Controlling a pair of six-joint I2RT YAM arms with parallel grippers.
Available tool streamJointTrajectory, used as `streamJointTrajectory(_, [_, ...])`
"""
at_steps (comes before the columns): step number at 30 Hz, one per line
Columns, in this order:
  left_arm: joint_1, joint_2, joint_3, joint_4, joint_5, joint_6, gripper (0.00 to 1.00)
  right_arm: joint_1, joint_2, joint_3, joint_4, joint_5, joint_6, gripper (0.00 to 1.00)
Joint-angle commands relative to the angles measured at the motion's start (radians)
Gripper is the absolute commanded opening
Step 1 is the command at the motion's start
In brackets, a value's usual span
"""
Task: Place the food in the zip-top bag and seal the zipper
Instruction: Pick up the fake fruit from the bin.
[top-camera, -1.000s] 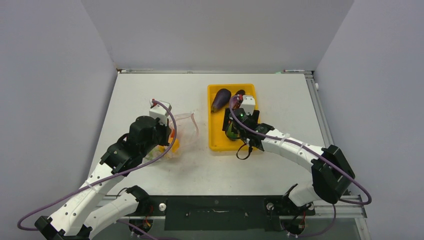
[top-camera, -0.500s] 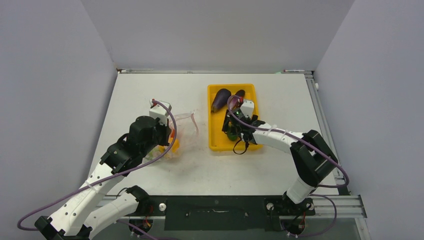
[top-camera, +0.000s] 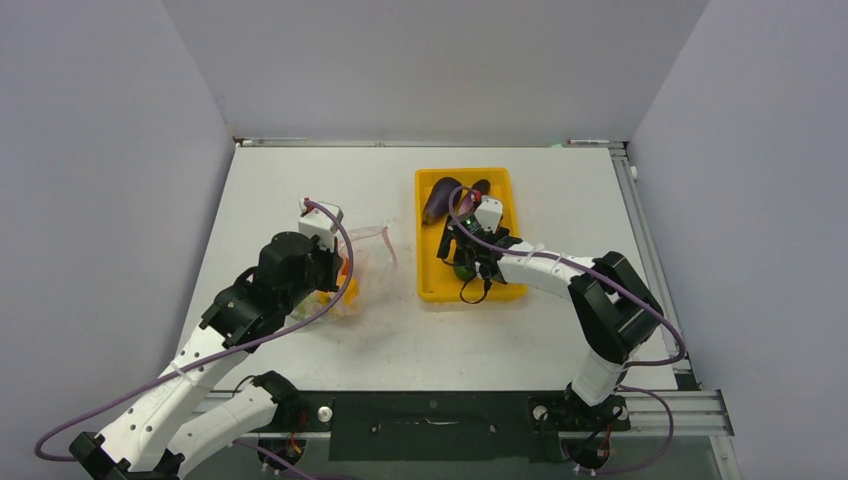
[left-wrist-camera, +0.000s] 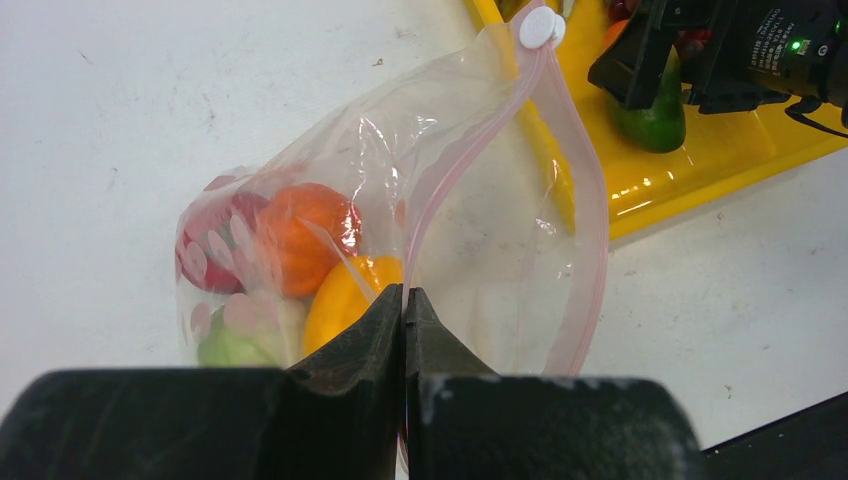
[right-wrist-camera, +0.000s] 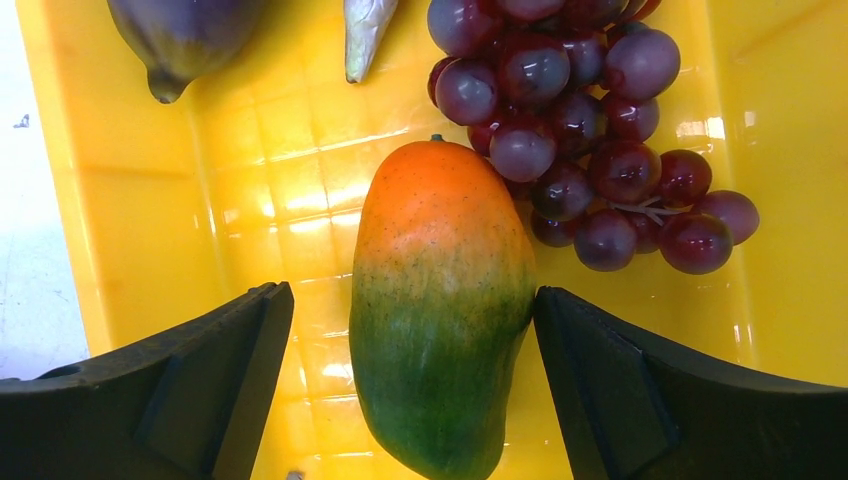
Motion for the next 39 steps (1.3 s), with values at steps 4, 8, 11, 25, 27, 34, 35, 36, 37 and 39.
streamJointTrajectory(4, [0.006,-0.005,0.003,0.052,0.007,0.009,0.0,-0.008,0.019,0.041,0.029,0.012,0.009,0.84])
streamJointTrajectory(8, [0.006,-0.006,0.003,0.051,0.007,0.009,0.0,-0.009,0.019,0.036,0.032,0.011,0.006,0.74])
streamJointTrajectory(11, [0.006,-0.005,0.002,0.051,0.007,0.009,0.0,-0.009,0.017,0.035,0.031,0.007,0.001,0.6])
streamJointTrajectory(25, [0.006,-0.01,0.003,0.051,0.006,0.009,0.0,-0.007,-0.097,0.013,0.056,-0.03,-0.024,0.29])
streamJointTrajectory(27, [0.006,-0.01,0.002,0.052,0.005,0.009,0.0,-0.007,-0.124,0.011,0.062,-0.038,-0.029,0.27])
streamJointTrajectory(34, [0.006,-0.011,0.001,0.051,0.004,0.009,0.0,0.0,-0.241,-0.008,0.099,-0.097,-0.057,0.25])
streamJointTrajectory(35, [0.006,-0.011,0.002,0.051,0.004,0.009,0.0,0.001,-0.27,-0.016,0.116,-0.117,-0.061,0.25])
streamJointTrajectory(36, [0.006,-0.011,0.001,0.051,0.004,0.008,0.0,0.003,-0.291,-0.03,0.143,-0.143,-0.067,0.25])
streamJointTrajectory(37, [0.006,-0.01,0.003,0.05,0.004,0.009,0.0,0.004,-0.312,-0.037,0.164,-0.172,-0.07,0.25])
streamJointTrajectory(39, [0.006,-0.01,0.003,0.05,0.004,0.009,0.0,0.007,-0.349,-0.048,0.202,-0.227,-0.076,0.26])
